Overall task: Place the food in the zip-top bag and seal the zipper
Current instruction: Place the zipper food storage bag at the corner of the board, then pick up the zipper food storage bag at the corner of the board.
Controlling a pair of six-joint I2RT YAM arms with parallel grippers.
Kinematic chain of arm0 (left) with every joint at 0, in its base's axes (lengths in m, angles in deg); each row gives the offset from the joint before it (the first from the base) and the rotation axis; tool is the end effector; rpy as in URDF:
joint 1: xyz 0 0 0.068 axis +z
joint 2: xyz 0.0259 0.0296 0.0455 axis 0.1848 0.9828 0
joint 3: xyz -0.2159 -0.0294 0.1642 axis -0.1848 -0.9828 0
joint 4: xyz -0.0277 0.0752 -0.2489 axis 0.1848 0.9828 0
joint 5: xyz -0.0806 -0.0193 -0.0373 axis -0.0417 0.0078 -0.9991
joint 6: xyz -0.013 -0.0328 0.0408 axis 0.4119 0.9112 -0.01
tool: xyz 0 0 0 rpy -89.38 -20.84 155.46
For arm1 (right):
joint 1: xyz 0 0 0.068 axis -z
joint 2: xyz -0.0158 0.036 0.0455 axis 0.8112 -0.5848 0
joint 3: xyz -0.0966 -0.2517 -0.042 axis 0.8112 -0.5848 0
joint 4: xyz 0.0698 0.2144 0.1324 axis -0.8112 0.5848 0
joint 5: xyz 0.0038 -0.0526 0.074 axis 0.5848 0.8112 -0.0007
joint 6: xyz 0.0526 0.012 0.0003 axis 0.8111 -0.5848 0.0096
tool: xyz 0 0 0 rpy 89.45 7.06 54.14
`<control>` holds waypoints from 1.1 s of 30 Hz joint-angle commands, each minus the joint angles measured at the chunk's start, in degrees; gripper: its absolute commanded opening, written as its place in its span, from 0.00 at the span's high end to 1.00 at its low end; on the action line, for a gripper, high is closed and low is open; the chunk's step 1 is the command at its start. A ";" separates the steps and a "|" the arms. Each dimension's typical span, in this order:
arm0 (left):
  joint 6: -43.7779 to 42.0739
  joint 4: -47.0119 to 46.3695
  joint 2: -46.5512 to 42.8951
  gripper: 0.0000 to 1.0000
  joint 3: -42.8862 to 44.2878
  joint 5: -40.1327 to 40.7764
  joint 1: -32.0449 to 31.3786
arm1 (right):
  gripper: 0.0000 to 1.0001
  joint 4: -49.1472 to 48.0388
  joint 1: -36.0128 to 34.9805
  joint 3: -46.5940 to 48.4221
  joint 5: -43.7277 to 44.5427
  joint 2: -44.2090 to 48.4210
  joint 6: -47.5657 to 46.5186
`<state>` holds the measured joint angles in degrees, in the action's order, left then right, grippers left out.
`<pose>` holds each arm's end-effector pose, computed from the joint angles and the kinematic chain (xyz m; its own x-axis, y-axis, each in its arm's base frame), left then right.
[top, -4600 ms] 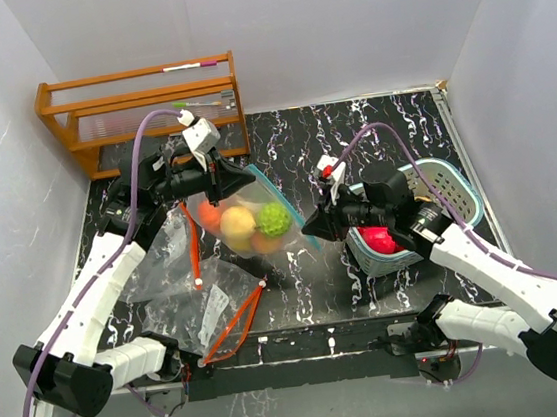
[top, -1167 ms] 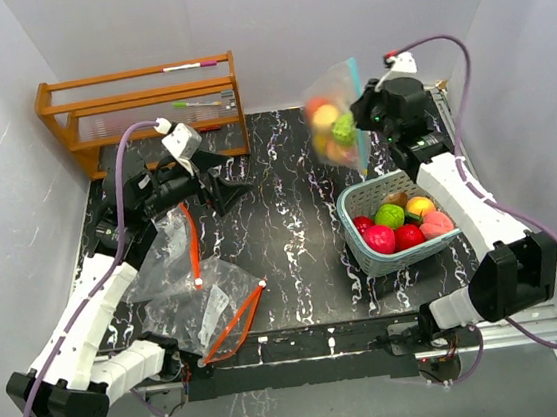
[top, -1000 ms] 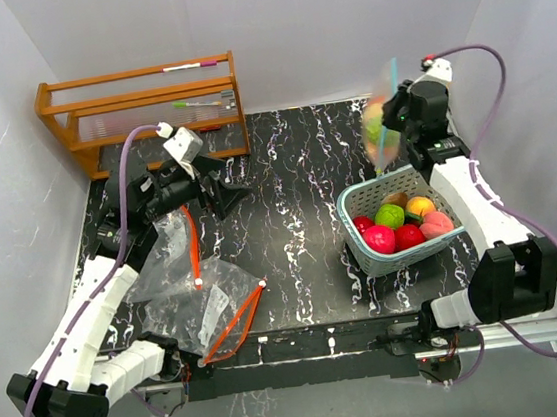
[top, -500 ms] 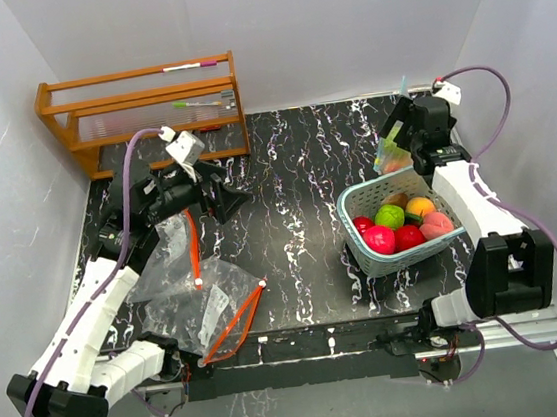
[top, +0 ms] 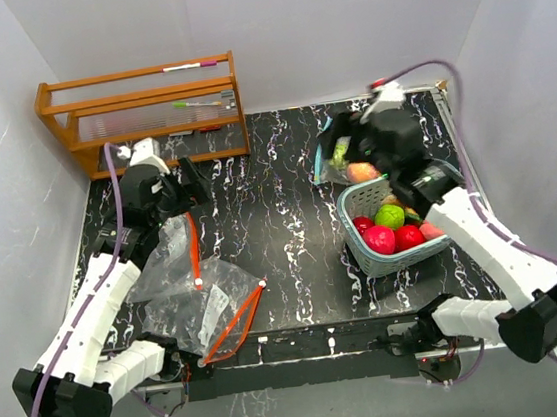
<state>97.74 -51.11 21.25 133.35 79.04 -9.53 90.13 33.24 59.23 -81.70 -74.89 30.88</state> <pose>0.2225 -0.0799 0.3609 -0.4107 -0.3192 -0.8541 0.1349 0.9051 -0.4031 0.2437 0.0882 0.3939 -0.3273 0.3038 -0.8948 -0.1105 0.9281 0.3555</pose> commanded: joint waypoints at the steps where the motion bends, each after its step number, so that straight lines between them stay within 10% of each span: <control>1: 11.56 6.11 -2.93 0.03 -0.89 16.42 1.39 | 0.09 1.87 -13.37 0.46 0.50 -4.08 -1.10; 33: 6.60 2.32 16.77 0.46 -12.07 17.48 1.64 | 0.10 -8.83 -22.12 -12.13 -2.48 -2.42 4.93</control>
<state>105.39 -50.19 37.16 121.07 95.37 -8.16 85.71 11.14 48.76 -84.08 -80.49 34.59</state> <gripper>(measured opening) 0.551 0.905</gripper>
